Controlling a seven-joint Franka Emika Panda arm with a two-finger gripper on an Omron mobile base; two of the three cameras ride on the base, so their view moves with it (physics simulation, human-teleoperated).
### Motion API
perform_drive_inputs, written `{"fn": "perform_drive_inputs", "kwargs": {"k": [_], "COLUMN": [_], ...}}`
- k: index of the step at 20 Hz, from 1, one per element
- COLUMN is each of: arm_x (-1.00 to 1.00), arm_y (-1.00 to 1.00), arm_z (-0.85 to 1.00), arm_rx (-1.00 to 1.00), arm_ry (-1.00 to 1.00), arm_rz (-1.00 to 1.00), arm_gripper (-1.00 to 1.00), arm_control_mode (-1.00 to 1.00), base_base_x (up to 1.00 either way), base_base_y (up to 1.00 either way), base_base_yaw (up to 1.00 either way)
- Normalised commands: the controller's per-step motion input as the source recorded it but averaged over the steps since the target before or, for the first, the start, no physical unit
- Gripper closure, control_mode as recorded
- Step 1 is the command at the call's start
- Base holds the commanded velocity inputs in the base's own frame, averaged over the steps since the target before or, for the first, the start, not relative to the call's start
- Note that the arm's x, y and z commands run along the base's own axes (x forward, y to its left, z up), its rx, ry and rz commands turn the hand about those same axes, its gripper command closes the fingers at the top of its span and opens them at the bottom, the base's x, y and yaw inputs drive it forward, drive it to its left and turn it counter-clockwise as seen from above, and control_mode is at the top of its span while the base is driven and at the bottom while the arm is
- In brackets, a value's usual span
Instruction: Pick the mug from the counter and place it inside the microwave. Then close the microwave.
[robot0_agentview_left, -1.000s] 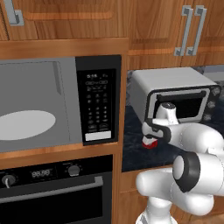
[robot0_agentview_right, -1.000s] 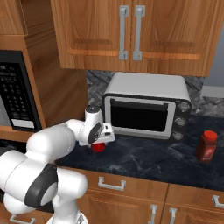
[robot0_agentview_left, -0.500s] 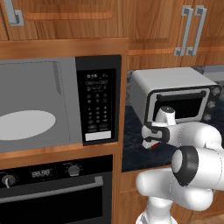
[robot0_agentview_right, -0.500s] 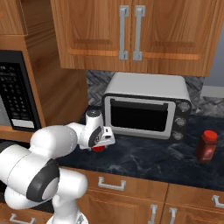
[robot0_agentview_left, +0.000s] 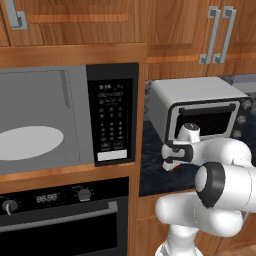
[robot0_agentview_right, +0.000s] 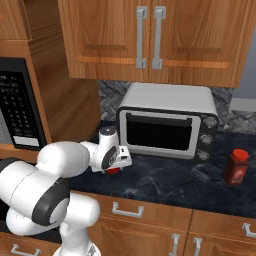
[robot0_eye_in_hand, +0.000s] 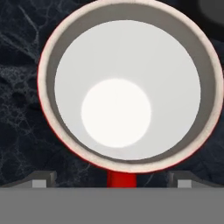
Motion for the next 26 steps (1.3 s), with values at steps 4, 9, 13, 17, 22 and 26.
{"fn": "perform_drive_inputs", "kwargs": {"k": [4, 9, 13, 17, 22, 26], "arm_x": [0.0, 0.0, -0.01, -0.19, -0.38, -0.23], "arm_y": [0.0, 0.0, 0.0, 0.0, 0.0, 0.0], "arm_z": [0.0, 0.0, 0.0, 0.0, 0.29, 0.61], "arm_rx": [0.0, 0.0, 0.0, 0.0, 0.0, 0.0], "arm_ry": [0.0, 0.0, 0.0, 0.0, 0.0, 0.0], "arm_rz": [0.0, 0.0, 0.0, 0.0, 0.0, -0.02], "arm_gripper": [1.0, 1.0, 1.0, 1.0, 1.0, 1.0], "arm_control_mode": [-1.0, -1.0, -1.0, -1.0, -1.0, -1.0], "base_base_x": [0.0, 0.0, 0.0, 0.0, 0.0, 0.0], "base_base_y": [0.0, 0.0, 0.0, 0.0, 0.0, 0.0], "base_base_yaw": [0.0, 0.0, 0.0, 0.0, 0.0, 0.0]}}
